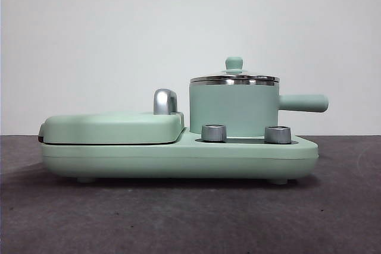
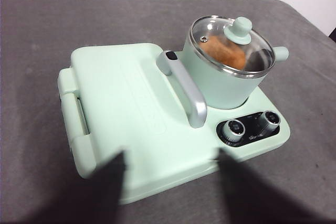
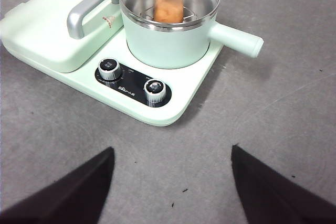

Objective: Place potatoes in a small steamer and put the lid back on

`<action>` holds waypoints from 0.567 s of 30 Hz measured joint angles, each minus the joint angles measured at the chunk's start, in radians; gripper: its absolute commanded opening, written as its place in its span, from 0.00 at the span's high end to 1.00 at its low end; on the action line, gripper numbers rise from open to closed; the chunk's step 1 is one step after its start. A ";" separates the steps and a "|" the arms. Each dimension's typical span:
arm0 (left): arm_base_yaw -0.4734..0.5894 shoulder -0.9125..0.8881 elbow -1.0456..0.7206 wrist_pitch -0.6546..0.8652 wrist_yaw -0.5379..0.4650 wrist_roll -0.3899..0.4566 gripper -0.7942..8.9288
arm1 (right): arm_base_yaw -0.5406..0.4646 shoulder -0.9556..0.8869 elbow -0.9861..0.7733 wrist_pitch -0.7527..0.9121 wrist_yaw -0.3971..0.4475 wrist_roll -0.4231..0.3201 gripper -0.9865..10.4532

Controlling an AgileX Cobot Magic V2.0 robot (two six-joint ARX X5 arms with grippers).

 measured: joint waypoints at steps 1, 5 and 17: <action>0.000 -0.006 0.000 0.000 0.000 -0.004 0.92 | 0.000 0.000 0.000 0.000 0.000 0.001 0.90; 0.000 -0.018 0.000 0.006 -0.002 -0.016 0.91 | 0.000 0.000 0.000 0.001 -0.004 0.001 0.89; 0.000 -0.023 0.000 0.000 -0.002 -0.019 0.91 | 0.000 0.000 0.000 0.031 -0.005 0.001 0.89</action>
